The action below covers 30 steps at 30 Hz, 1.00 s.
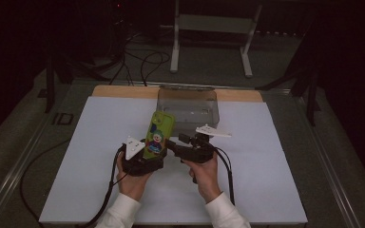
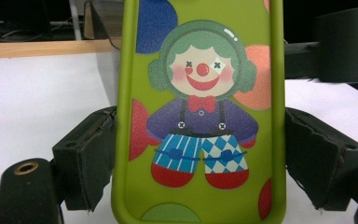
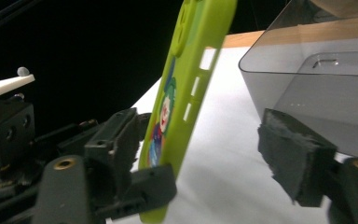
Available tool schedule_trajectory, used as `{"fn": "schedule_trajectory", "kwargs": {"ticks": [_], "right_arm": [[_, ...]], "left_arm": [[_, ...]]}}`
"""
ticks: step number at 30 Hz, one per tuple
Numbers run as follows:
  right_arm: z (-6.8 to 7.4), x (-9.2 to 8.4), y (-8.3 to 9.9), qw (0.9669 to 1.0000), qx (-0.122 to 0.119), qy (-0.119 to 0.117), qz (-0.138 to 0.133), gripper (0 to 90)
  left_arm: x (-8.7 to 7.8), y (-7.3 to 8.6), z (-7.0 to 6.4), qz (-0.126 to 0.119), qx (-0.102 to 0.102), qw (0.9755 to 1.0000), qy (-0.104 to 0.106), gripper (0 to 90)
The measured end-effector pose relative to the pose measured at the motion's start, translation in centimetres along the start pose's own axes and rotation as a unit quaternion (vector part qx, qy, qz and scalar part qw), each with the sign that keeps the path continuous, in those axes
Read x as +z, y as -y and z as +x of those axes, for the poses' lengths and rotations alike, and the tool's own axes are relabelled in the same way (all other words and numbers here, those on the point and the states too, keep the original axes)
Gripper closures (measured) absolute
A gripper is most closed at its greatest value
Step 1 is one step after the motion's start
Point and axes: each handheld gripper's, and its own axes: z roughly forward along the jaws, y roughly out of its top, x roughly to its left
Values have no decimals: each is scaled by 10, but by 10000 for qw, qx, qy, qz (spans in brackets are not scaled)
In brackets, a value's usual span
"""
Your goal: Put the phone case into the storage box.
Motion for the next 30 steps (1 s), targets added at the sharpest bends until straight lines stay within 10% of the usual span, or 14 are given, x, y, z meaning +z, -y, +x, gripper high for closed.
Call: {"fn": "schedule_trajectory", "kwargs": {"ticks": [18, 30], "right_arm": [[2, 16, 5, 9979, 561, -301, 96, 762], [3, 13, 4, 9986, 432, -233, 191, 777]], "left_arm": [[0, 1, -10, -58, -97, 9999, 70, 157], [4, 2, -8, 104, -106, 9993, 332, 148]]}}
